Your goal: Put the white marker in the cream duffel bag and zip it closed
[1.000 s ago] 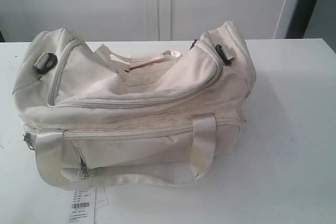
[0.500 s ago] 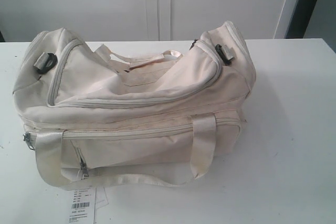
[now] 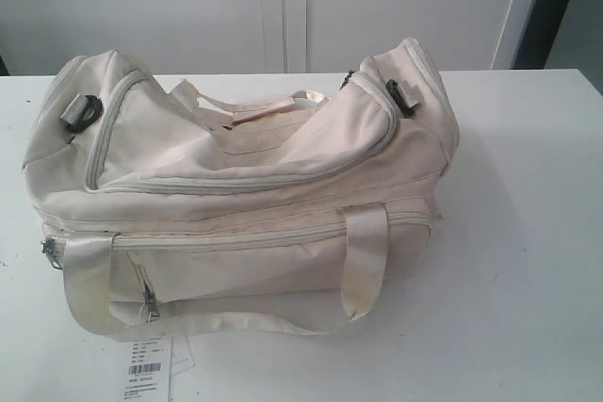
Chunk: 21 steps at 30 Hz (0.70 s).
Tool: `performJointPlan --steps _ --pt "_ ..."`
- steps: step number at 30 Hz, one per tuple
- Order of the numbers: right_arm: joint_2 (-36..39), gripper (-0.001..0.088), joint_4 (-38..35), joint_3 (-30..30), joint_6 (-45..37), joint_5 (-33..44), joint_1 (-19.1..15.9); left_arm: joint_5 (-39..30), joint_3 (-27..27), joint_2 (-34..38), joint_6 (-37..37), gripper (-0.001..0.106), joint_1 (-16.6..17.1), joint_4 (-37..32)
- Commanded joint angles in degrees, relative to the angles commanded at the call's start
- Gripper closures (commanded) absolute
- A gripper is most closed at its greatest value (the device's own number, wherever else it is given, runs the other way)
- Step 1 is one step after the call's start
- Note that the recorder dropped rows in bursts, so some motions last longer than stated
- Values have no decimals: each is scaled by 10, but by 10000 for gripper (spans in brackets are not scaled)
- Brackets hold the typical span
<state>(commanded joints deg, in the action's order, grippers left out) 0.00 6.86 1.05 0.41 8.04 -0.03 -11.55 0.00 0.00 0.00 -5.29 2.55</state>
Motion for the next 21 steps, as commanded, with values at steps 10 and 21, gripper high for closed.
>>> performJointPlan --steps 10,21 --pt "0 868 0 -10 12 -5 -18 0 0 0 0 1053 0 0" --pt "0 868 -3 -10 44 120 -18 0 0 0 0 1053 0 0"
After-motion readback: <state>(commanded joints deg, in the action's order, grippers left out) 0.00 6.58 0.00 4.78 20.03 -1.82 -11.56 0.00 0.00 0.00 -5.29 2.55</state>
